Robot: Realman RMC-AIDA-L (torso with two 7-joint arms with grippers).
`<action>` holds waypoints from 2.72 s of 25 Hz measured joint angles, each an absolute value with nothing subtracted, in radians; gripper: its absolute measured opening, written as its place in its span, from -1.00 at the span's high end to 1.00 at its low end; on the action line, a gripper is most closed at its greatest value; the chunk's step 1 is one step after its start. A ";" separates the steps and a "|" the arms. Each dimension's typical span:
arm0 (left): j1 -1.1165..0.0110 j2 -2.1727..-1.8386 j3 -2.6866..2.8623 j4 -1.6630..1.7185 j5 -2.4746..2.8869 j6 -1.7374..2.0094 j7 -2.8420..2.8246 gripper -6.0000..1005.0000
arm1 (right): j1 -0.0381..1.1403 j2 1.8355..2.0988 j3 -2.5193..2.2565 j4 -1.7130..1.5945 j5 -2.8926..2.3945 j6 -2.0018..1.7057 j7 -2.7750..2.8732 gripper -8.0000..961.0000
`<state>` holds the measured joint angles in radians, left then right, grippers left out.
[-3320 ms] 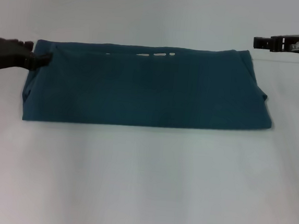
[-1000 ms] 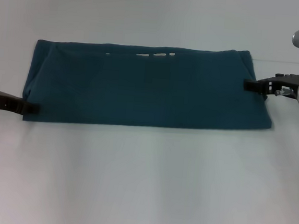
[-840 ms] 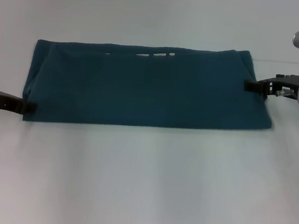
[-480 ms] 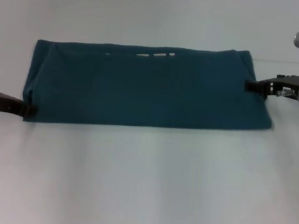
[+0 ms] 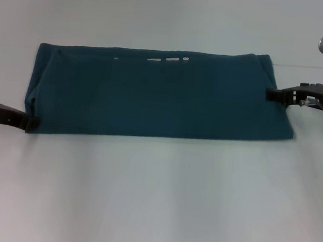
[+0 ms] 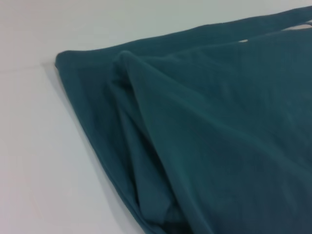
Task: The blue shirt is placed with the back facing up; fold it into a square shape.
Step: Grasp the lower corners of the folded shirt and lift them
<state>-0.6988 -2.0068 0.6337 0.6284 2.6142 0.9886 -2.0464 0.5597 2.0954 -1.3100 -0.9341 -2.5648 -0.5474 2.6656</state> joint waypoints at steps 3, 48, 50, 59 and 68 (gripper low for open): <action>-0.691 -2.008 0.633 0.635 2.615 1.015 -2.045 0.89 | 0.556 2.095 -1.310 -0.934 -2.565 -0.550 2.667 -0.90; -0.653 -2.033 0.657 0.777 2.620 1.122 -2.048 0.10 | 0.582 2.092 -1.302 -0.869 -2.567 -0.518 2.663 -0.90; -0.652 -2.033 0.657 0.775 2.622 1.118 -2.044 -0.04 | 0.583 2.092 -1.302 -0.869 -2.567 -0.518 2.663 -0.90; -0.656 -2.034 0.658 0.758 2.638 1.107 -2.034 -0.65 | 0.589 2.092 -1.299 -0.859 -2.570 -0.518 2.665 -0.90; -0.679 -2.038 0.710 0.710 2.642 1.033 -2.030 -0.70 | 0.588 2.091 -1.292 -0.855 -2.571 -0.518 2.669 -0.90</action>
<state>-0.6791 -2.0376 0.7098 0.7098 2.6418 1.0331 -2.0295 0.5882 2.0911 -1.2925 -0.8552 -2.5710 -0.5183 2.6687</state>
